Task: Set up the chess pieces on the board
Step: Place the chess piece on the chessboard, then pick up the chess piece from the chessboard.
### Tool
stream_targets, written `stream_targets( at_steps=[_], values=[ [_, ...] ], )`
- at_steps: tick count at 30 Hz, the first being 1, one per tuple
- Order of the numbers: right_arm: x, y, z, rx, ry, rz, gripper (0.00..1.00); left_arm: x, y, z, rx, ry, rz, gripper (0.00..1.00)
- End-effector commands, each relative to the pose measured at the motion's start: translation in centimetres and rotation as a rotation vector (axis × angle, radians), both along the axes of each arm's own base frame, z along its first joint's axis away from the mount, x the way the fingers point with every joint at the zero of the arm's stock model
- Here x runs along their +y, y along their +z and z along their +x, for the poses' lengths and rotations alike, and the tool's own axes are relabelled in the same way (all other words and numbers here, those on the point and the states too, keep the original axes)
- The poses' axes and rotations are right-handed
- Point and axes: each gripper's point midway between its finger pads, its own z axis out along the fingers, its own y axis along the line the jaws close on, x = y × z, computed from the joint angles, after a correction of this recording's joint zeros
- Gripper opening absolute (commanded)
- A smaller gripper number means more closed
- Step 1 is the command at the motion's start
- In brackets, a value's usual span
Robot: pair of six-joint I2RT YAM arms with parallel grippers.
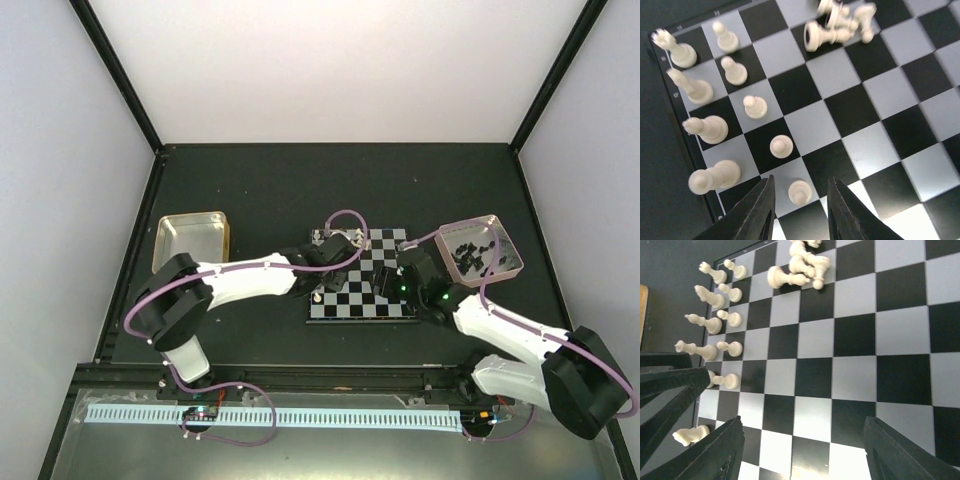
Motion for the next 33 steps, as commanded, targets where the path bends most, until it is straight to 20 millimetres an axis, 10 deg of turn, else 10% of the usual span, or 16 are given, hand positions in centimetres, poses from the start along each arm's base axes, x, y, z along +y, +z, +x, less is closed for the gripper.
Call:
stream_targets(
  at_steps=[1, 9, 19, 33],
  values=[
    [1.4, 2.2, 1.0, -0.047, 0.059, 0.014, 0.66, -1.5, 5.6, 0.5, -0.081, -0.039, -0.123, 0.33],
    [0.0, 3.0, 3.8, -0.051, -0.022, -0.106, 0.65, 2.6, 11.9, 0.6, -0.207, 0.032, -0.291, 0.41],
    [0.8, 1.5, 8.9, 0.029, 0.031, -0.228, 0.53, 12.6, 18.1, -1.7, -0.489, 0.205, -0.457, 0.58],
    [1.7, -2.3, 11.7, 0.136, 0.032, -0.344, 0.37, 16.2, 17.7, -3.7, -0.513, 0.25, -0.497, 0.62]
  ],
)
